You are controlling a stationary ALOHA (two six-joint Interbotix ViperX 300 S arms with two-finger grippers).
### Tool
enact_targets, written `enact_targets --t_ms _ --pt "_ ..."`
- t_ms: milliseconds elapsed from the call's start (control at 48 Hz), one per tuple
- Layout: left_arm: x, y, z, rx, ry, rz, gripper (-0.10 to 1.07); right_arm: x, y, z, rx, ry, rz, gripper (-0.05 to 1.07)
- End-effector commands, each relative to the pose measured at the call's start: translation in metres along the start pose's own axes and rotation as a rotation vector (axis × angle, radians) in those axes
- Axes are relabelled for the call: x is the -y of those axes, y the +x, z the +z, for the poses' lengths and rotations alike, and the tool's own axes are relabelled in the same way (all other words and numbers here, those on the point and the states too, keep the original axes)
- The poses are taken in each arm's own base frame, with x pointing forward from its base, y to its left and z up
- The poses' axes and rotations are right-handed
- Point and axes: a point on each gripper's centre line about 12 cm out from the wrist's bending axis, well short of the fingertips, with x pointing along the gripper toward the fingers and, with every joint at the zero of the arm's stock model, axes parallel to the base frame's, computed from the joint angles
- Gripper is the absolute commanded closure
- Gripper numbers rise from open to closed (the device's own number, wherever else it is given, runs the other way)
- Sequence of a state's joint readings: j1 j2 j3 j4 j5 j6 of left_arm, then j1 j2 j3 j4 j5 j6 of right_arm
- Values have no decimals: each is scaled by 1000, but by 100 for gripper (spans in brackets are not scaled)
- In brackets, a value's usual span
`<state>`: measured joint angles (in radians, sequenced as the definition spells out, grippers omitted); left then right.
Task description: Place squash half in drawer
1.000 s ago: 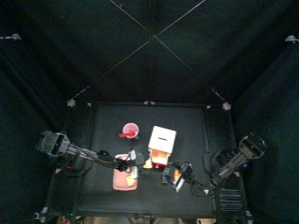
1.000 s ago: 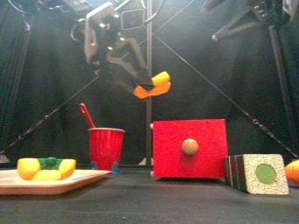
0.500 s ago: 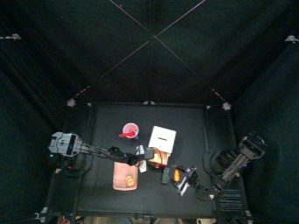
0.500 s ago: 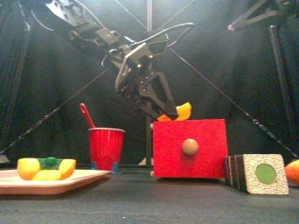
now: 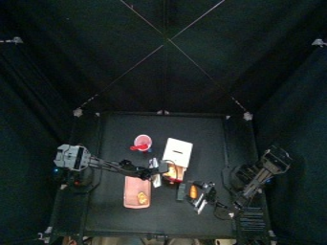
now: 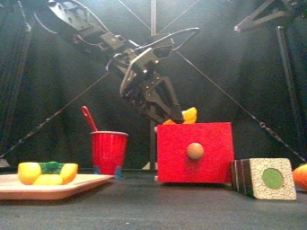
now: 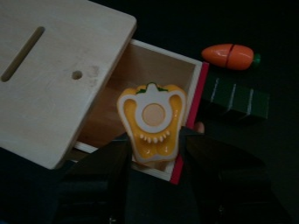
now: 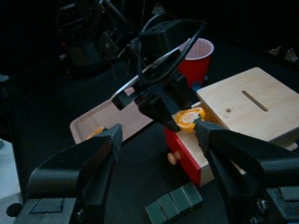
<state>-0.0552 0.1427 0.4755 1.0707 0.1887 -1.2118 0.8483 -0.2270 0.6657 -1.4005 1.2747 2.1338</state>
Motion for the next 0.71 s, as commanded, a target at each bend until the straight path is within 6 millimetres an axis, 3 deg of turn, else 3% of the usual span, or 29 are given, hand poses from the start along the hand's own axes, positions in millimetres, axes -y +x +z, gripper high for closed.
enact_targets --t_ms 0,188,688 --pt "-1 -2 8 21 1 2 17 0 -1 6 8 23 2 5" --pt "-2 -5 9 26 1 3 8 1 0 6 4 26 -5 5" --pt "1 -13 12 39 20 -1 8 1 0 6 4 26 -7 5"
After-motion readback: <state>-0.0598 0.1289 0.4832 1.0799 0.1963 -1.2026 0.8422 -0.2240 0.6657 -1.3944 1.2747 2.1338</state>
